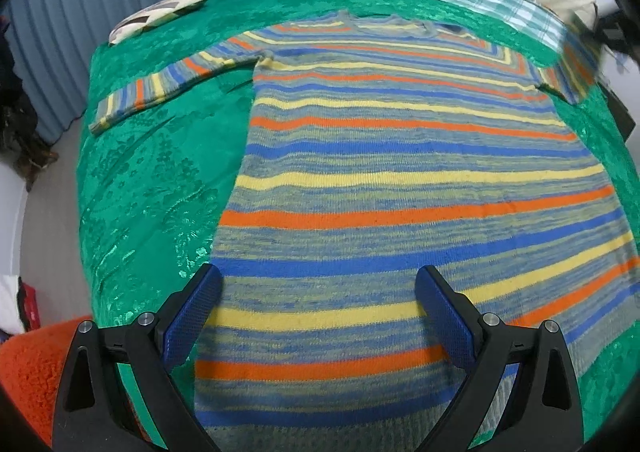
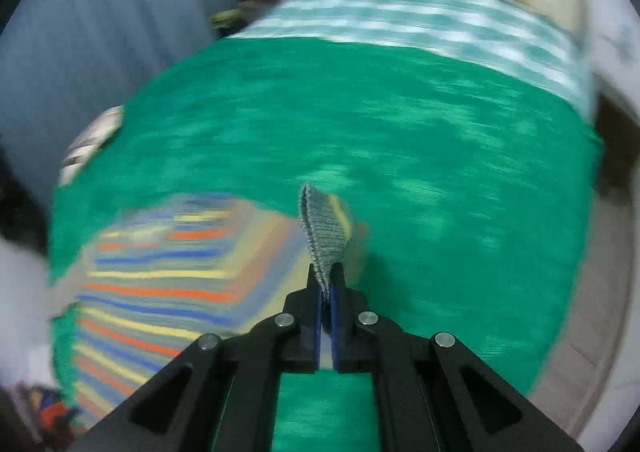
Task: Fold small clothes
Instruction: 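Grasp the sweater sleeve cuff with the right gripper, then fold the held sleeve across the sweater body with the right gripper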
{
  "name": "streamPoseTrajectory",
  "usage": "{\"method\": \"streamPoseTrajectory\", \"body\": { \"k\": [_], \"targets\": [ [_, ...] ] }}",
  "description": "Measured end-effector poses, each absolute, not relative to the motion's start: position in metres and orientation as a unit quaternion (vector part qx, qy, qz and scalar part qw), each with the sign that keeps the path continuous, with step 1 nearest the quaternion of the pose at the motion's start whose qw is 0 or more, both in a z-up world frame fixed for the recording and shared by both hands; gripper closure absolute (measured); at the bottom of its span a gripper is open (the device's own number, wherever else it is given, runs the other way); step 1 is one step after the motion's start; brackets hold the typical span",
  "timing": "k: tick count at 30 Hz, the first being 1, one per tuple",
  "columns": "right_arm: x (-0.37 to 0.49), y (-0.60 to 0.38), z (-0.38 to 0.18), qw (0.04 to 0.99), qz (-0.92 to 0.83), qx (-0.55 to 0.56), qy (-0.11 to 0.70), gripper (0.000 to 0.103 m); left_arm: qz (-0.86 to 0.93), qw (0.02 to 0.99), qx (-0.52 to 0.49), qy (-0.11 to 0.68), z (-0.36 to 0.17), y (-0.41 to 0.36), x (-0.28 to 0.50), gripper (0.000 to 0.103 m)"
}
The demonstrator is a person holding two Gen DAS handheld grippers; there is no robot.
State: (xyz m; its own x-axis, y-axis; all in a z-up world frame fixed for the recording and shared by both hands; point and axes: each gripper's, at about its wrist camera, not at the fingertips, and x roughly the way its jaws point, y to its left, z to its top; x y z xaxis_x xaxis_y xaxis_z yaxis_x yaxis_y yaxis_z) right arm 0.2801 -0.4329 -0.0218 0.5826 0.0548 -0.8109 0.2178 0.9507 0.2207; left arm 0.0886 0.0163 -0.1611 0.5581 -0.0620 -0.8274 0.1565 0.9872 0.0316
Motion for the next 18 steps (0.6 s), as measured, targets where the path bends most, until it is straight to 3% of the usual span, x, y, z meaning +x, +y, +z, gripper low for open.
{"method": "streamPoseTrajectory", "body": {
  "k": [7, 10, 14, 18],
  "targets": [
    [0.363, -0.313, -0.039, 0.844, 0.125, 0.259, 0.452, 0.095, -0.051, 0.877, 0.033, 0.477, -0.163, 0.033, 0.087, 0.004],
    [0.385, -0.290, -0.068, 0.808, 0.186, 0.312, 0.465, 0.063, -0.048, 0.874, 0.017, 0.482, -0.164, 0.039, 0.089, 0.004],
    [0.376, -0.305, -0.069, 0.822, 0.168, 0.297, 0.456, 0.061, -0.051, 0.876, 0.004, 0.480, -0.161, 0.042, 0.092, 0.004],
    [0.369, -0.324, -0.088, 0.812, 0.145, 0.271, 0.497, 0.061, -0.054, 0.875, 0.008, 0.481, -0.163, 0.039, 0.095, 0.004]
  ]
}}
